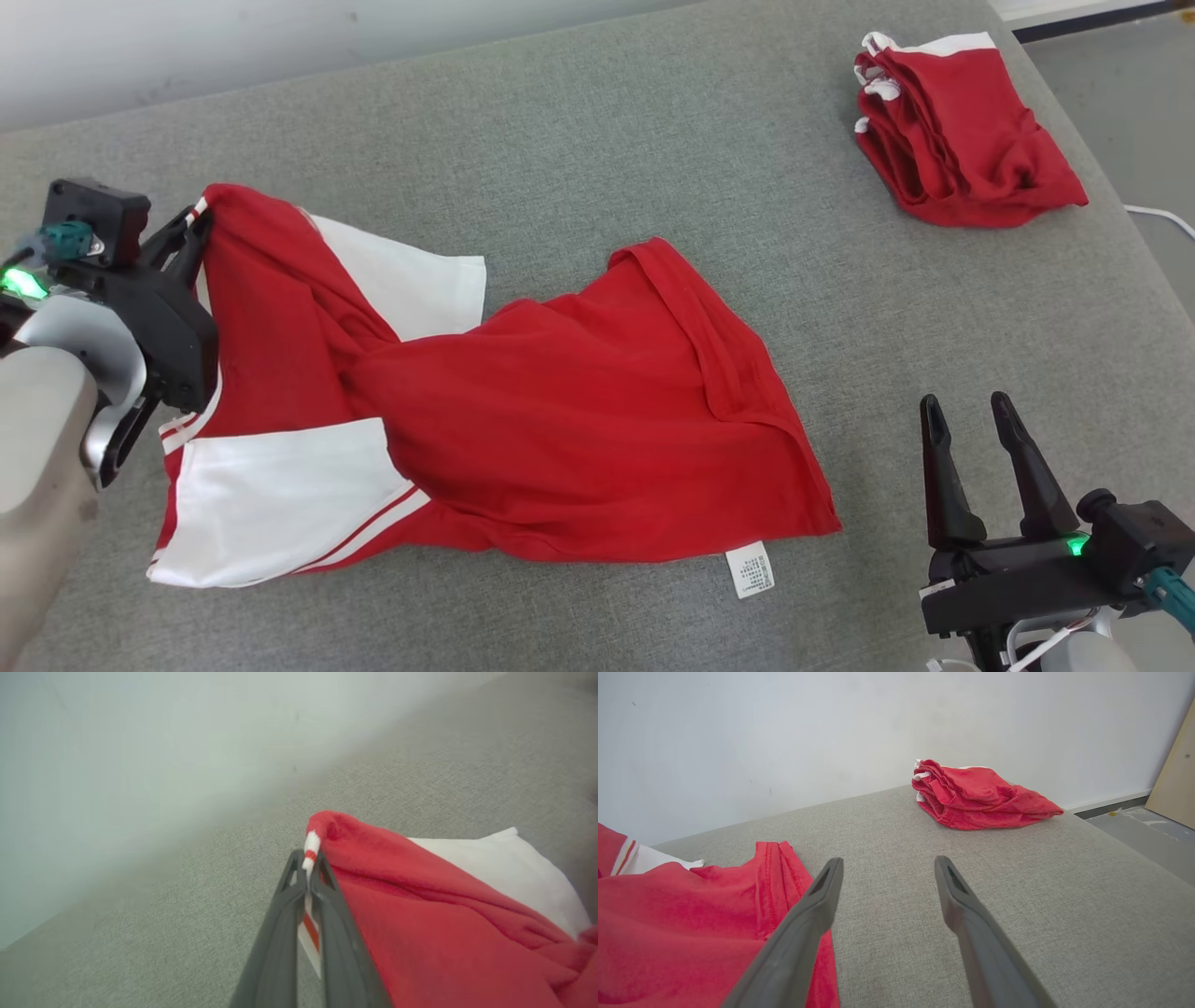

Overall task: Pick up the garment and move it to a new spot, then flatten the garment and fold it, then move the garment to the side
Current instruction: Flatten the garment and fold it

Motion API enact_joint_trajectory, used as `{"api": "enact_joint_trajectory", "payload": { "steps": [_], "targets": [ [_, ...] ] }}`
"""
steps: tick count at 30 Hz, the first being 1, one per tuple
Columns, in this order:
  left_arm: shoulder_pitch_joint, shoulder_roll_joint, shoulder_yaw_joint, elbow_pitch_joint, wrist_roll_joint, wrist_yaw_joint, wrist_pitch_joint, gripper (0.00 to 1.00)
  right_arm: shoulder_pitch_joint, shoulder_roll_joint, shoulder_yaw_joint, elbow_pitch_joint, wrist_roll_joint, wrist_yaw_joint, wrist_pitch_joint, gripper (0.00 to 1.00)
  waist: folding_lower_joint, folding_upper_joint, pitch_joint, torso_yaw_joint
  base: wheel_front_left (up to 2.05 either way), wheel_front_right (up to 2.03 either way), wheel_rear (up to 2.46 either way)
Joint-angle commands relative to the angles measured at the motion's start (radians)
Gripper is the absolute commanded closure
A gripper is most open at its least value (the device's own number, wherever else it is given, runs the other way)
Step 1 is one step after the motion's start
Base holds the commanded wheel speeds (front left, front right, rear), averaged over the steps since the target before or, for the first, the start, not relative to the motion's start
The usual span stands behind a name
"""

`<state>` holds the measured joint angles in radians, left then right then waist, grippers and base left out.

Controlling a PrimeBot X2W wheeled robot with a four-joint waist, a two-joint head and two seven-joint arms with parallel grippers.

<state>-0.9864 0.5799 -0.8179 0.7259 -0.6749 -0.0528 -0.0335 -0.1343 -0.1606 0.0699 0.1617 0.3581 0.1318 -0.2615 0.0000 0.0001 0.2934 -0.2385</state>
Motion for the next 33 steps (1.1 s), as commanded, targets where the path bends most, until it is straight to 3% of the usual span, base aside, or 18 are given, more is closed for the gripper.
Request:
{"api": "enact_joint_trajectory", "payload": {
  "steps": [1, 11, 17, 18, 25, 33],
  "targets": [
    [0.008, -0.01, 0.003, 0.02, 0.008, 0.003, -0.04, 0.0, -0.001, -0.004, -0.004, 0.001, -0.009, -0.003, -0.005, 0.0, 0.0, -0.0001, -0.004, 0.006, 0.0, 0.0, 0.0],
    [0.044, -0.042, 0.062, 0.009, -0.029, 0.01, -0.21, 0.0, 0.036, -0.008, -0.017, 0.004, -0.02, -0.003, -0.005, 0.0, 0.0, -0.0001, -0.063, 0.069, 0.0, 0.0, 0.0],
    [0.136, -0.041, 0.098, -0.086, -0.041, 0.025, -0.229, 0.0, 0.06, -0.011, -0.02, 0.0, -0.027, -0.003, -0.005, 0.0, 0.0, -0.0001, -0.094, 0.124, 0.0, 0.0, 0.0],
    [0.172, -0.04, 0.097, -0.112, -0.059, 0.005, -0.227, 0.0, 0.063, -0.013, -0.02, -0.003, -0.029, -0.003, -0.005, 0.0, 0.0, -0.0001, -0.097, 0.136, 0.0, 0.0, 0.0],
    [0.244, -0.007, 0.049, -0.187, -0.148, -0.052, -0.054, 0.0, 0.057, -0.016, -0.016, -0.006, -0.028, -0.003, -0.005, 0.0, 0.0, -0.0001, -0.091, 0.156, 0.0, 0.0, 0.0],
    [0.276, 0.044, 0.009, -0.277, -0.276, -0.072, 0.176, 0.0, 0.041, -0.01, -0.003, 0.0, -0.023, -0.003, -0.005, 0.0, 0.0, -0.0001, -0.079, 0.141, 0.0, 0.0, 0.0]
  ]
}}
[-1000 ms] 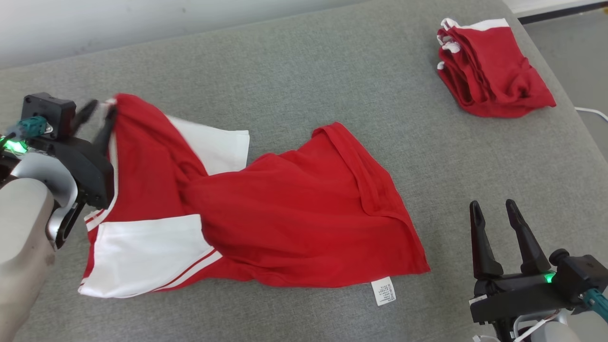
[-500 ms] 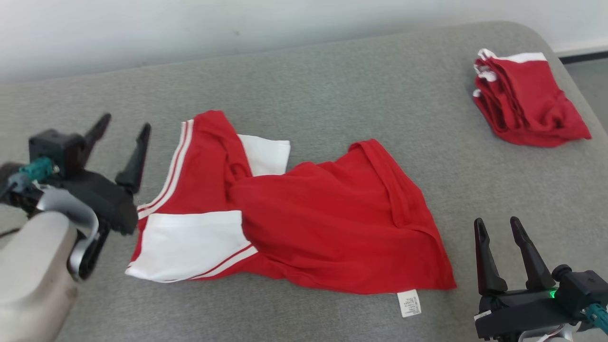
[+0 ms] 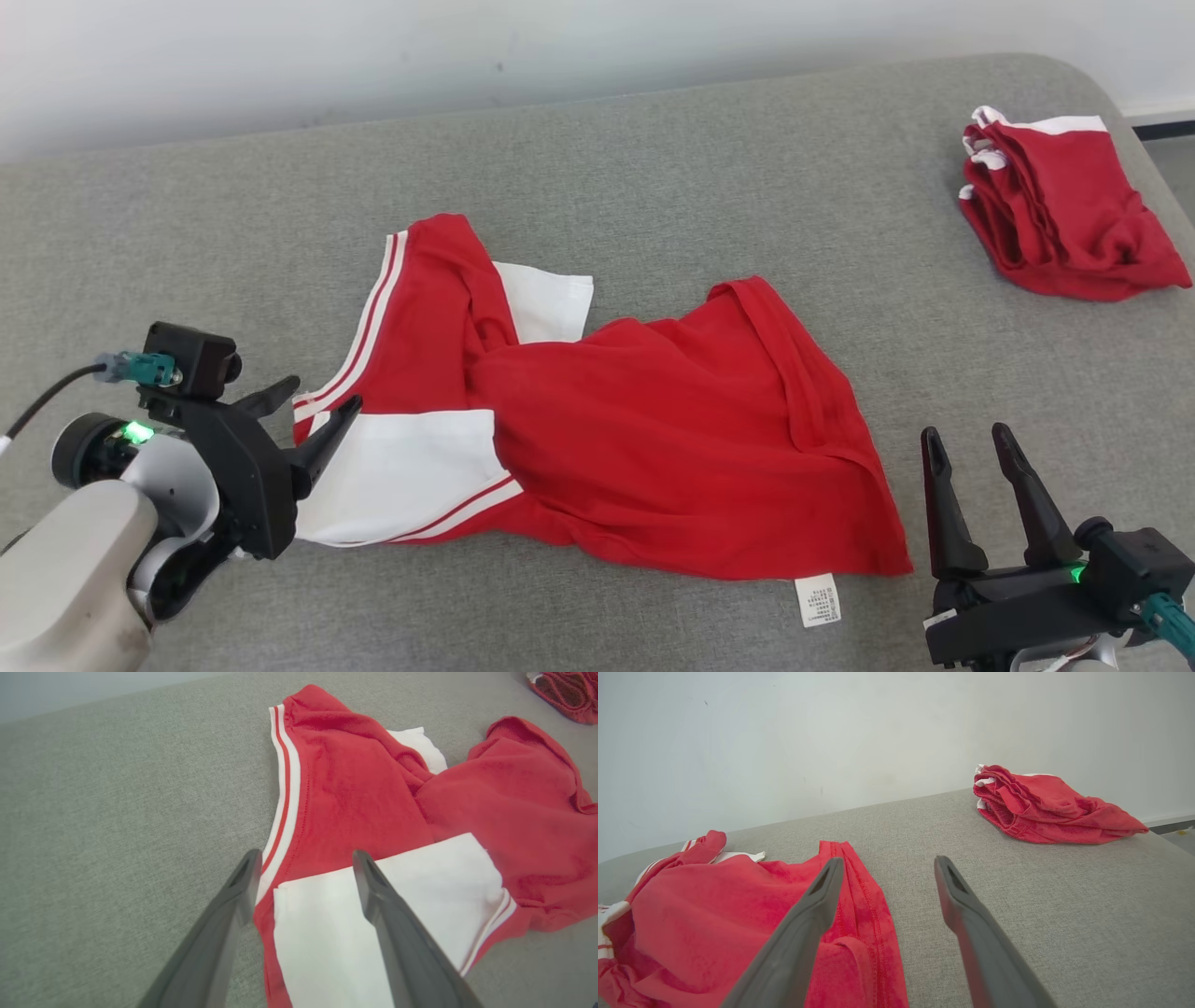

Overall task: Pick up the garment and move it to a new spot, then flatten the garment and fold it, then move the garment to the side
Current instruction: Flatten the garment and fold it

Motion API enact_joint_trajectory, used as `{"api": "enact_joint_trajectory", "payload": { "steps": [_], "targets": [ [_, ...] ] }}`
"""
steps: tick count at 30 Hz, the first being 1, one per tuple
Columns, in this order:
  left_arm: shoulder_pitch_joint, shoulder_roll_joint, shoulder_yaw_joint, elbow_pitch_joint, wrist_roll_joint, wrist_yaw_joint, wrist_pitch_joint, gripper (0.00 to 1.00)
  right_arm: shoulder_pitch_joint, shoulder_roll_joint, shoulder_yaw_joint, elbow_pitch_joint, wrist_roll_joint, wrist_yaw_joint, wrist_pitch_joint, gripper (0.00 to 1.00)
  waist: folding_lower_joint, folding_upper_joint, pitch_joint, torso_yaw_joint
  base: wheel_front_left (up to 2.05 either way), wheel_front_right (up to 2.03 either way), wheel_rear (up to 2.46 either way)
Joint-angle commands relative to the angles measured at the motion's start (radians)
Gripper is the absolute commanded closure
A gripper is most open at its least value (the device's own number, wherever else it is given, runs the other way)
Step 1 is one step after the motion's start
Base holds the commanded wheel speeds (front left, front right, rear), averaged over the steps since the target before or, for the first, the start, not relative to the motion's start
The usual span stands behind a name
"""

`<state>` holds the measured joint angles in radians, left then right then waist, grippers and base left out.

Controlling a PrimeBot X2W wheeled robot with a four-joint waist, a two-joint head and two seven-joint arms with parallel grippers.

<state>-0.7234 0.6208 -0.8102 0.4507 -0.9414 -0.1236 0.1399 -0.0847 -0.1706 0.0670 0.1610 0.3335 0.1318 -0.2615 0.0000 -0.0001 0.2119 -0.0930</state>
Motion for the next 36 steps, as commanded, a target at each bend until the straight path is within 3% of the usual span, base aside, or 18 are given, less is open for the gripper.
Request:
{"api": "enact_joint_trajectory", "payload": {
  "steps": [1, 8, 21, 22, 23, 24, 36],
  "targets": [
    [0.02, 0.007, -0.001, -0.004, -0.029, -0.002, 0.03, 0.0, -0.011, 0.001, 0.003, 0.002, 0.002, -0.003, -0.005, 0.0, 0.0, 0.0001, 0.003, -0.009, 0.0, 0.0, 0.0],
    [0.022, 0.036, -0.01, -0.005, -0.071, 0.007, 0.132, 0.0, -0.019, 0.006, 0.014, 0.009, 0.01, -0.003, -0.005, 0.0, 0.0, 0.0001, 0.01, -0.041, 0.0, 0.0, 0.0],
    [0.004, 0.05, -0.025, 0.043, -0.047, 0.023, 0.145, 0.0, -0.025, 0.012, 0.014, 0.01, 0.012, -0.003, -0.005, 0.0, 0.0, 0.0001, 0.022, -0.075, 0.0, 0.0, 0.0],
    [0.004, 0.049, -0.025, 0.045, -0.048, 0.023, 0.142, 0.28, -0.024, 0.013, 0.013, 0.01, 0.012, -0.003, -0.005, 0.0, 0.0, 0.0001, 0.022, -0.075, 0.0, 0.0, 0.0],
    [0.002, 0.048, -0.026, 0.045, -0.042, 0.023, 0.135, 0.7, -0.023, 0.013, 0.012, 0.011, 0.012, -0.003, -0.005, 0.0, 0.0, 0.0001, 0.022, -0.074, 0.0, 0.0, 0.0],
    [0.001, 0.047, -0.028, 0.046, -0.04, 0.023, 0.133, 1.0, -0.022, 0.013, 0.01, 0.012, 0.011, -0.003, -0.005, 0.0, 0.0, 0.0001, 0.021, -0.072, 0.0, 0.0, 0.0],
    [0.036, 0.044, -0.003, -0.057, -0.029, 0.026, 0.012, 1.0, 0.012, 0.009, -0.009, 0.015, 0.001, -0.003, -0.005, 0.0, 0.0, 0.0001, -0.034, -0.005, 0.0, 0.0, 0.0]
  ]
}}
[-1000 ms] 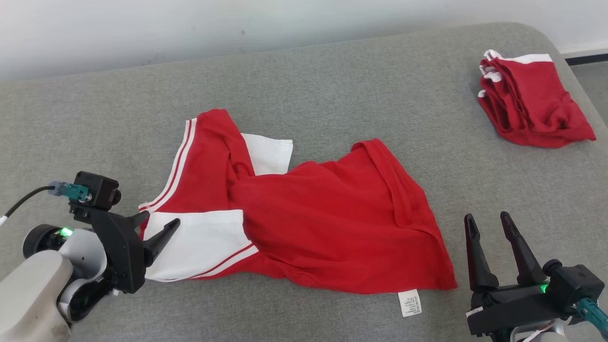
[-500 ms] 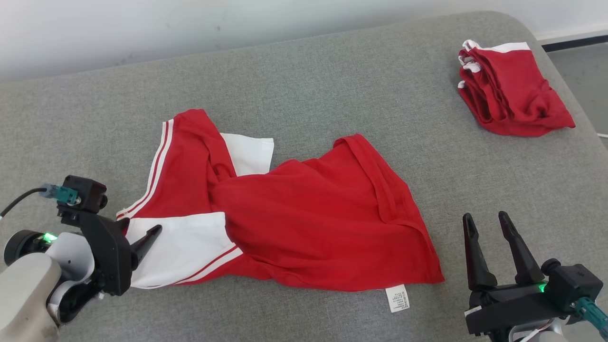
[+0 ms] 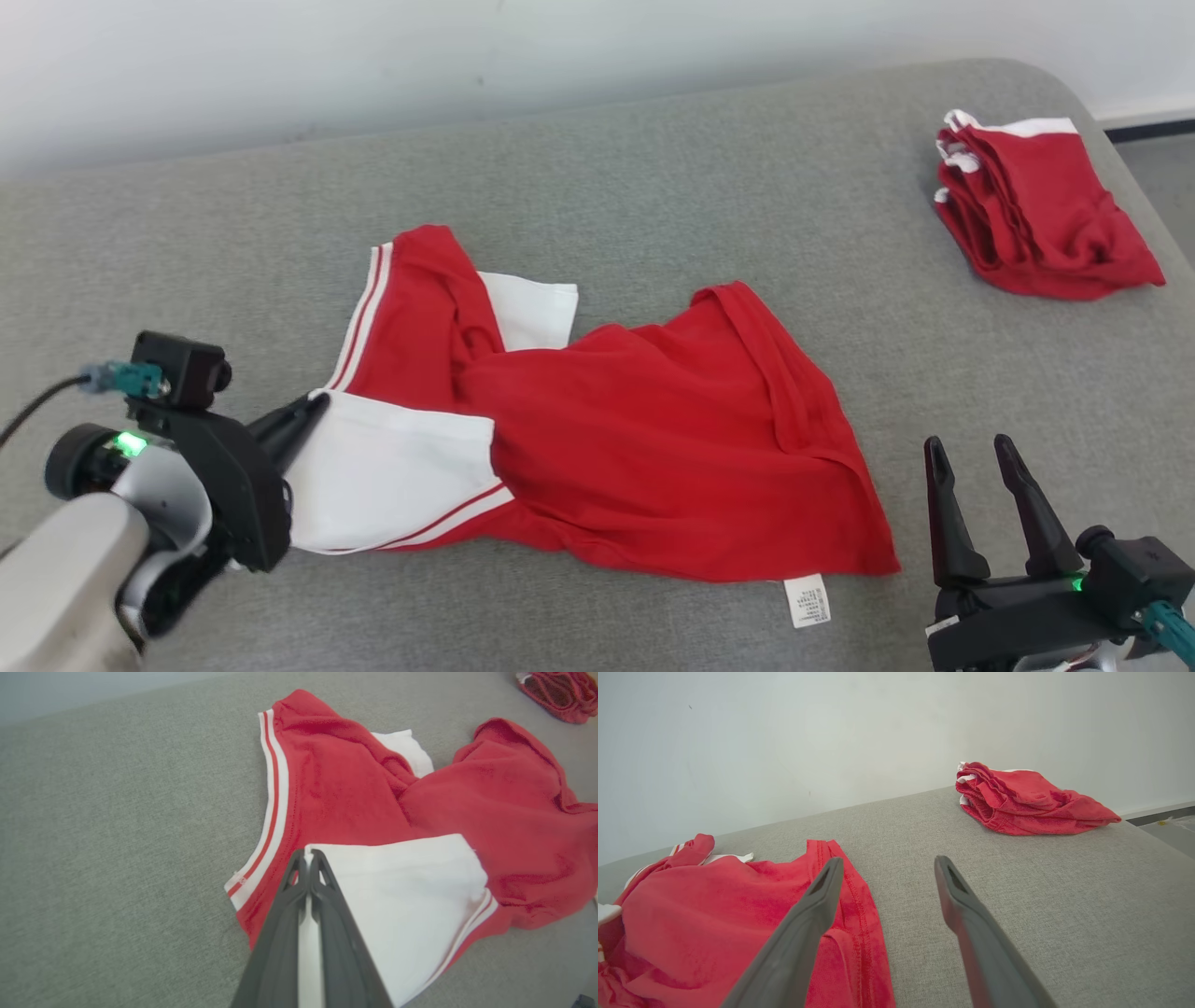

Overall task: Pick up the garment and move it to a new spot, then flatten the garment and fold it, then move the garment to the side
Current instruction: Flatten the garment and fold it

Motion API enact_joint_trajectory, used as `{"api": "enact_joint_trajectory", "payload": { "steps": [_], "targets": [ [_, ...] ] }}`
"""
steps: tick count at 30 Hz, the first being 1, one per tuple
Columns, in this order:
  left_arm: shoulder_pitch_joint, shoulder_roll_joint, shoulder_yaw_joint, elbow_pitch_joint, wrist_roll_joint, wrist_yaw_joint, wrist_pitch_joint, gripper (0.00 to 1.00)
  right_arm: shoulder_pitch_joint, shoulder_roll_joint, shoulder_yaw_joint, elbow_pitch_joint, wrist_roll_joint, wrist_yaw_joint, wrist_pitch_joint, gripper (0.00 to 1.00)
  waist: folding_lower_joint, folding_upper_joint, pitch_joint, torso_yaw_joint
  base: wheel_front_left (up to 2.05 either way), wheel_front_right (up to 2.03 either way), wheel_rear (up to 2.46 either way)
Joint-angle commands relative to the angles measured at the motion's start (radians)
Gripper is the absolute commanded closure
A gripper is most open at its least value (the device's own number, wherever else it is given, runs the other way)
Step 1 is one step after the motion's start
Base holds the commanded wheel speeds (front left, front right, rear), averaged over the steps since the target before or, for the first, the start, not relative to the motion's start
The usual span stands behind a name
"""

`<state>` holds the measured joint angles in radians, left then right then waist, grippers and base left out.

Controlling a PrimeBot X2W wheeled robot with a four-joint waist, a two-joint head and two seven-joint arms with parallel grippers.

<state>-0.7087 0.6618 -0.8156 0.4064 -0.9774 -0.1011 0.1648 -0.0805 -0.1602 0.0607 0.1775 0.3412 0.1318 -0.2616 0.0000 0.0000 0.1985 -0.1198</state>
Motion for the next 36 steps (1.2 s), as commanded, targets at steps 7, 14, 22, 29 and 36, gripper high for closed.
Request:
{"api": "enact_joint_trajectory", "payload": {
  "steps": [7, 14, 22, 29, 36],
  "targets": [
    [0.188, 0.046, 0.022, -0.243, -0.023, 0.082, -0.102, 1.0, 0.052, -0.001, -0.026, -0.008, -0.012, -0.003, -0.004, 0.0, 0.0, 0.0, -0.055, 0.091, 0.0, 0.0, 0.0],
    [0.408, 0.093, 0.011, -0.439, -0.055, 0.198, -0.16, 1.0, 0.083, -0.015, -0.046, -0.013, -0.016, -0.003, -0.004, 0.0, 0.0, 0.0, -0.068, 0.17, 0.0, 0.0, 0.0],
    [0.549, 0.066, -0.018, -0.454, -0.096, 0.243, -0.199, 1.0, 0.08, -0.03, -0.049, -0.012, -0.019, -0.003, -0.004, 0.0, 0.0, 0.0, -0.072, 0.22, 0.0, 0.0, 0.0],
    [0.584, 0.003, -0.046, -0.368, -0.086, 0.24, -0.241, 0.0, 0.087, -0.039, -0.046, -0.006, -0.016, -0.003, -0.004, 0.0, 0.0, 0.0, -0.085, 0.234, 0.0, 0.0, 0.0],
    [0.545, -0.044, -0.009, -0.306, -0.033, 0.209, -0.378, 0.0, 0.087, -0.041, -0.037, -0.002, -0.015, -0.003, -0.004, 0.0, 0.0, 0.0, -0.106, 0.216, 0.0, 0.0, 0.0]
  ]
}}
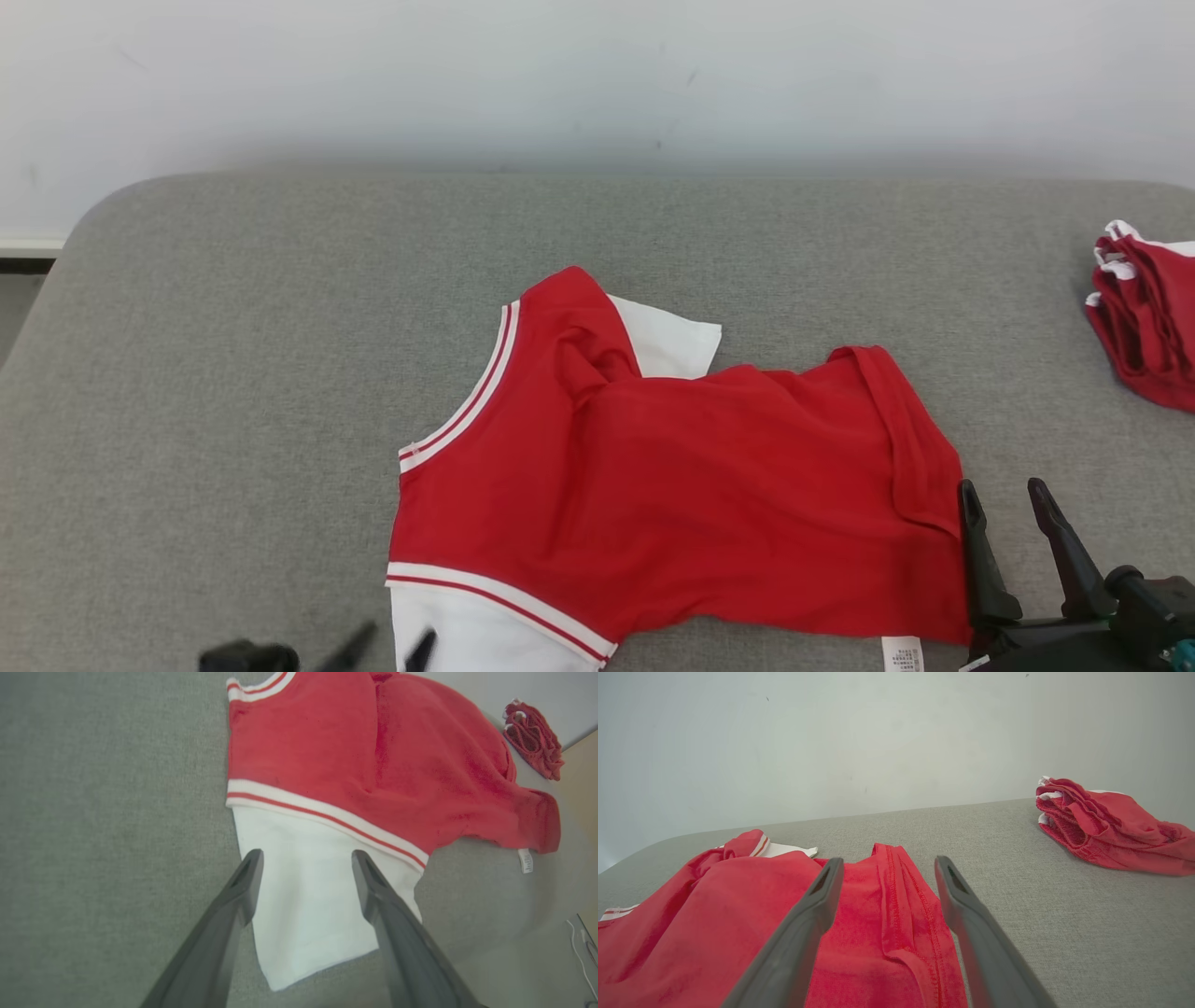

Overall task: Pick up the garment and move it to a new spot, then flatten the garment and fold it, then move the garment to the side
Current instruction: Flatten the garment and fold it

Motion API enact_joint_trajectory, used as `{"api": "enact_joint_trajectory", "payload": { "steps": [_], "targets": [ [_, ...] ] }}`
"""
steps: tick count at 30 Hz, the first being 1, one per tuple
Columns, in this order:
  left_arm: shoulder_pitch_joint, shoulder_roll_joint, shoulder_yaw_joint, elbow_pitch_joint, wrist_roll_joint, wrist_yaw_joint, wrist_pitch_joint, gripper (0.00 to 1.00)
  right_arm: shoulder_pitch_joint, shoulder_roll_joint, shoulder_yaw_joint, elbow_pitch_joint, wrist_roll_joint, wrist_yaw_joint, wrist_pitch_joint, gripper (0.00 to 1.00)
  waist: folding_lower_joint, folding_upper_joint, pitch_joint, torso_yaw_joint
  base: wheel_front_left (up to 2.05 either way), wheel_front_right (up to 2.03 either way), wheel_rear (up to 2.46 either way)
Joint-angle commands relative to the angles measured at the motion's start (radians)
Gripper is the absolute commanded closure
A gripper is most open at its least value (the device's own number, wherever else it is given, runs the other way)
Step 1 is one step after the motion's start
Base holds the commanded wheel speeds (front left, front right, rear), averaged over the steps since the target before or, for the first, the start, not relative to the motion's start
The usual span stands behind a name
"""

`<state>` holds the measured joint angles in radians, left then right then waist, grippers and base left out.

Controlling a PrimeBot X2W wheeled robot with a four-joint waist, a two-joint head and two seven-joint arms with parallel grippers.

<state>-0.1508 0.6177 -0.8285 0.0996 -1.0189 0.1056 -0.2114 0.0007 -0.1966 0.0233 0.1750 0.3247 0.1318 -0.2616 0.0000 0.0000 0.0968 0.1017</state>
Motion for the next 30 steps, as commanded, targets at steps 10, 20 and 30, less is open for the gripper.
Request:
{"api": "enact_joint_trajectory", "payload": {
  "steps": [10, 20, 30],
  "targets": [
    [0.03, -0.165, 0.368, -0.046, 0.324, 0.075, -0.054, 0.0, 0.001, 0.008, 0.014, -0.016, -0.021, -0.003, -0.004, 0.0, 0.0, 0.0, -0.028, -0.048, 0.0, 0.0, 0.0],
    [0.116, -0.328, 0.661, -0.077, 0.607, 0.017, -0.053, 0.0, -0.001, 0.008, 0.025, -0.021, -0.042, -0.003, -0.004, 0.0, 0.0, 0.0, -0.061, -0.091, 0.0, 0.0, 0.0],
    [0.199, -0.403, 0.798, -0.039, 0.721, -0.053, -0.054, 0.0, 0.05, -0.002, 0.031, -0.028, -0.048, -0.003, -0.004, 0.0, 0.0, 0.0, -0.1, -0.115, 0.0, 0.0, 0.0]
  ]
}}
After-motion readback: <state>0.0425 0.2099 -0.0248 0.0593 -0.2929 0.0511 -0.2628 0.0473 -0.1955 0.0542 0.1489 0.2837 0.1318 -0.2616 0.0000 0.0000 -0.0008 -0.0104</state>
